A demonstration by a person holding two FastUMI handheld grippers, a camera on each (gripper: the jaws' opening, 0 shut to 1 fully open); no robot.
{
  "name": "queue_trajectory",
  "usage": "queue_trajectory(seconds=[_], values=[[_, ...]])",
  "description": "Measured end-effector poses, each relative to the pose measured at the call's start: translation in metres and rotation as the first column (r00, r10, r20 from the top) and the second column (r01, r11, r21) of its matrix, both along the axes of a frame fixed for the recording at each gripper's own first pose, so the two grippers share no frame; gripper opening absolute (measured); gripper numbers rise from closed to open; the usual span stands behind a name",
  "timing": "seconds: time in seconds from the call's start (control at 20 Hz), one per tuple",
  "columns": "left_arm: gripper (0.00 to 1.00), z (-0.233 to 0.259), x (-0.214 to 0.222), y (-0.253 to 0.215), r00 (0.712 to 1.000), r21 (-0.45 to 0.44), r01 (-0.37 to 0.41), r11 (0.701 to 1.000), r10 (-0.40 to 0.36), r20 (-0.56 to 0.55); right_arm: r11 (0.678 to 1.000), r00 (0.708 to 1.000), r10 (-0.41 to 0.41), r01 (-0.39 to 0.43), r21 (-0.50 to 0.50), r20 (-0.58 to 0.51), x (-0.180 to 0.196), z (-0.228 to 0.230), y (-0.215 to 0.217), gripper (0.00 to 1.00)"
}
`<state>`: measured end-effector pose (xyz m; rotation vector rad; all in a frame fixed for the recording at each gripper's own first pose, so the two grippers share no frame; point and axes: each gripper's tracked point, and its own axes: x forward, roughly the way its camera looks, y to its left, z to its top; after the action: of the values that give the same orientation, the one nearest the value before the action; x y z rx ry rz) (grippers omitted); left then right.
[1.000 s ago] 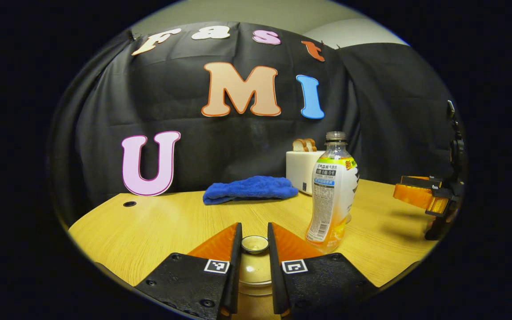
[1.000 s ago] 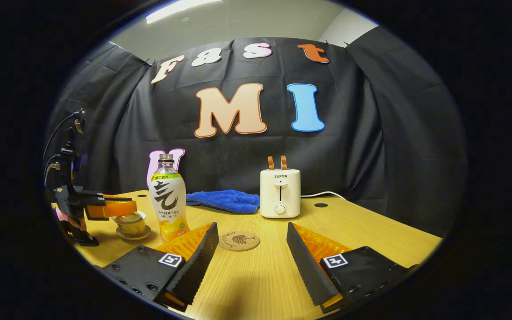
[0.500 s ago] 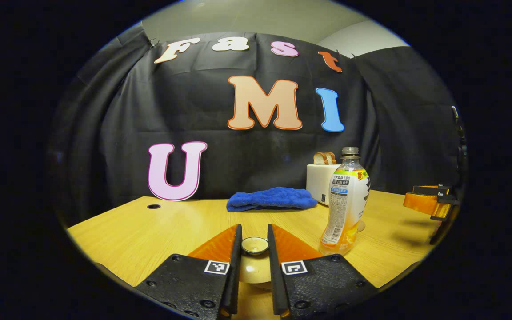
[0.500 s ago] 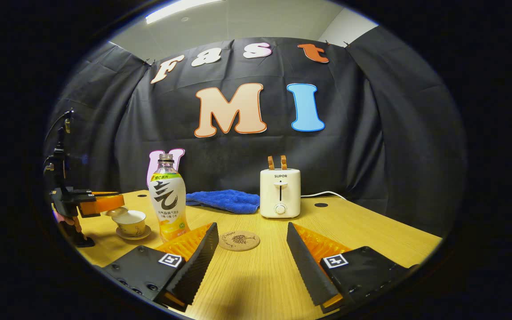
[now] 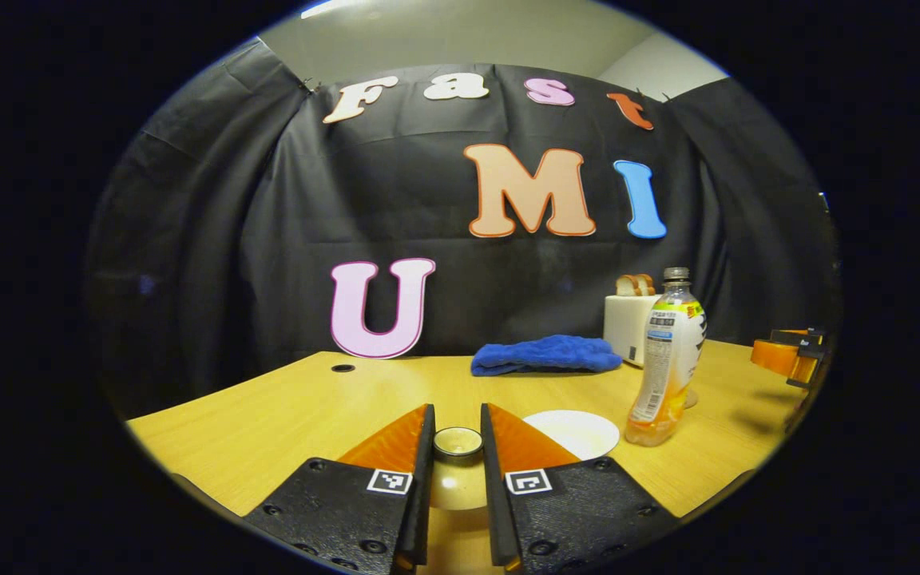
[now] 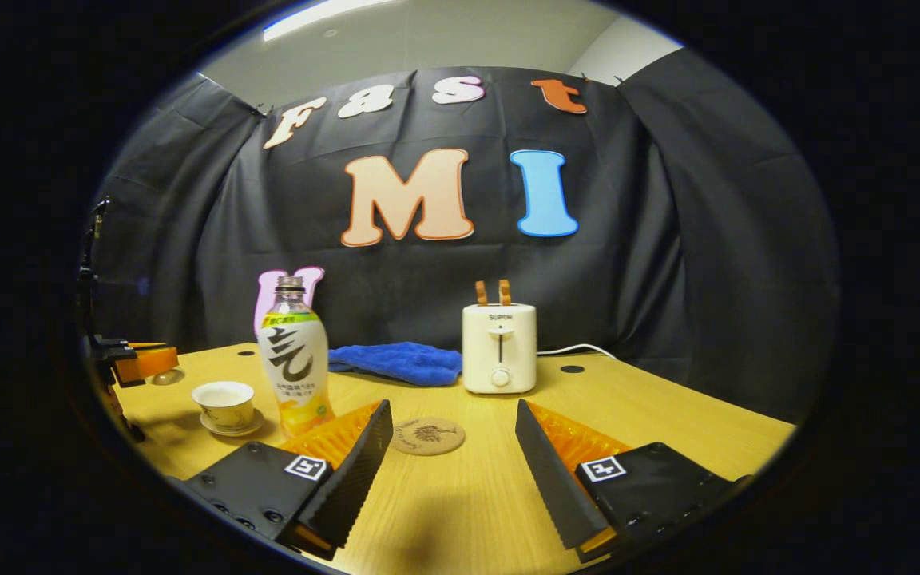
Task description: Open the teacup lid with one hand, grasp the water bottle and pour water into the teacup with the other hand; after pouring, place the water bottle on the coaster and then close the teacup lid.
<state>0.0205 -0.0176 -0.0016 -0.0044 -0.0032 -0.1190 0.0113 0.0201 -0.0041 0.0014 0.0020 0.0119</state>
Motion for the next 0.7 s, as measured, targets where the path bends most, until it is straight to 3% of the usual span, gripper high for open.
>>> queue_trajectory(seconds=[0.05, 0.15, 0.3, 0.4, 0.5, 0.7], values=[[0.28, -0.001, 0.0, 0.005, 1.0, 0.004, -0.017, 1.0, 0.017, -0.001, 0.999, 0.999, 0.038, -0.038, 0.003, 0.0, 0.002, 0.001, 0.01, 1.0], [0.28, 0.0, 0.0, 0.01, 0.999, 0.004, -0.033, 0.999, 0.033, -0.002, 0.993, 0.993, 0.12, -0.12, 0.006, -0.003, 0.004, -0.001, 0.034, 0.94], [0.28, 0.0, -0.002, 0.017, 0.999, 0.002, -0.038, 0.999, 0.038, 0.0, 0.975, 0.975, 0.221, -0.22, 0.012, -0.007, 0.005, -0.002, 0.062, 0.98], [0.28, -0.001, -0.002, 0.021, 0.999, 0.003, -0.049, 0.999, 0.049, -0.001, 0.962, 0.962, 0.271, -0.271, 0.014, -0.009, 0.004, -0.003, 0.08, 0.94], [0.28, -0.001, -0.003, 0.023, 0.999, 0.003, -0.048, 0.999, 0.048, -0.001, 0.95, 0.95, 0.311, -0.311, 0.017, -0.01, 0.004, -0.003, 0.094, 0.99], [0.28, -0.001, -0.002, 0.027, 0.999, 0.004, -0.04, 0.999, 0.04, -0.002, 0.94, 0.939, 0.342, -0.342, 0.02, -0.028, 0.012, -0.007, 0.113, 0.94]])
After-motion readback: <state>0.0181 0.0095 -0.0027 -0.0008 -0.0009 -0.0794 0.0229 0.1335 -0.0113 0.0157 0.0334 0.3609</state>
